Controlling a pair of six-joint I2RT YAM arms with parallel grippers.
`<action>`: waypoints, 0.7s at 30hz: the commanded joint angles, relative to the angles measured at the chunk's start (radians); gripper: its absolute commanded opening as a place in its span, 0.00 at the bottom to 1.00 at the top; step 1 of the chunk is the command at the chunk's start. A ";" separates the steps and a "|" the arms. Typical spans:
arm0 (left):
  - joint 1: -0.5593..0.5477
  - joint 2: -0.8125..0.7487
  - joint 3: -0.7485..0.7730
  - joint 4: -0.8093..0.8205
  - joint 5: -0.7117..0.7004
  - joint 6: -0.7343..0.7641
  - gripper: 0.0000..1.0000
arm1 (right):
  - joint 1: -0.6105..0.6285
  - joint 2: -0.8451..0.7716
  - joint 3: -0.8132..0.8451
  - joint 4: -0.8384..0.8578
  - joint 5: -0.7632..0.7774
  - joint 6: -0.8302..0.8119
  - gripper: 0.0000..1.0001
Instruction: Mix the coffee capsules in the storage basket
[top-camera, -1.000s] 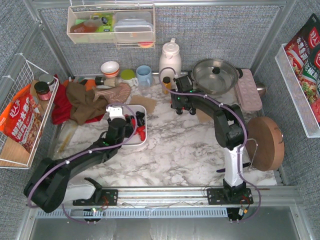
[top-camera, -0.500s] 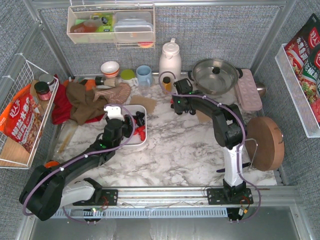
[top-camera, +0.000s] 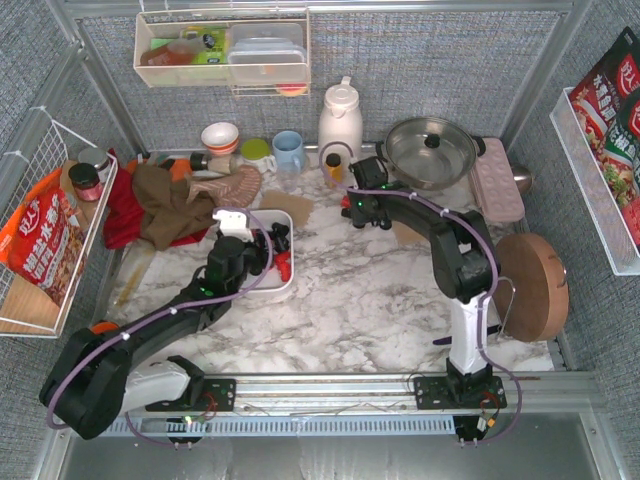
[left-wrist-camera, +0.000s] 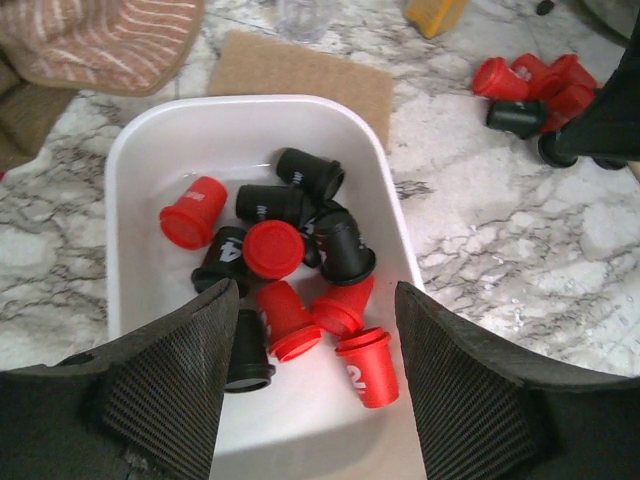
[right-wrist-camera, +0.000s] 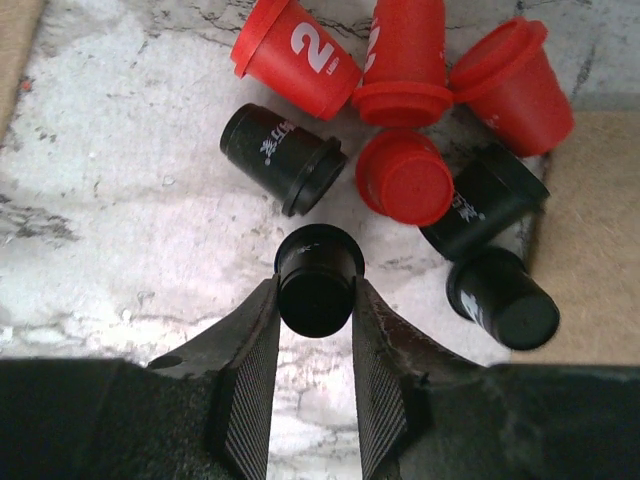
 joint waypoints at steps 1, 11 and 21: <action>0.001 0.024 0.003 0.114 0.130 0.079 0.74 | 0.000 -0.084 -0.036 -0.002 -0.026 0.008 0.29; -0.044 0.201 0.035 0.416 0.411 0.269 0.83 | 0.048 -0.447 -0.270 0.012 -0.135 0.053 0.29; -0.200 0.406 0.007 0.908 0.695 0.502 0.89 | 0.144 -0.809 -0.450 0.016 -0.223 0.136 0.29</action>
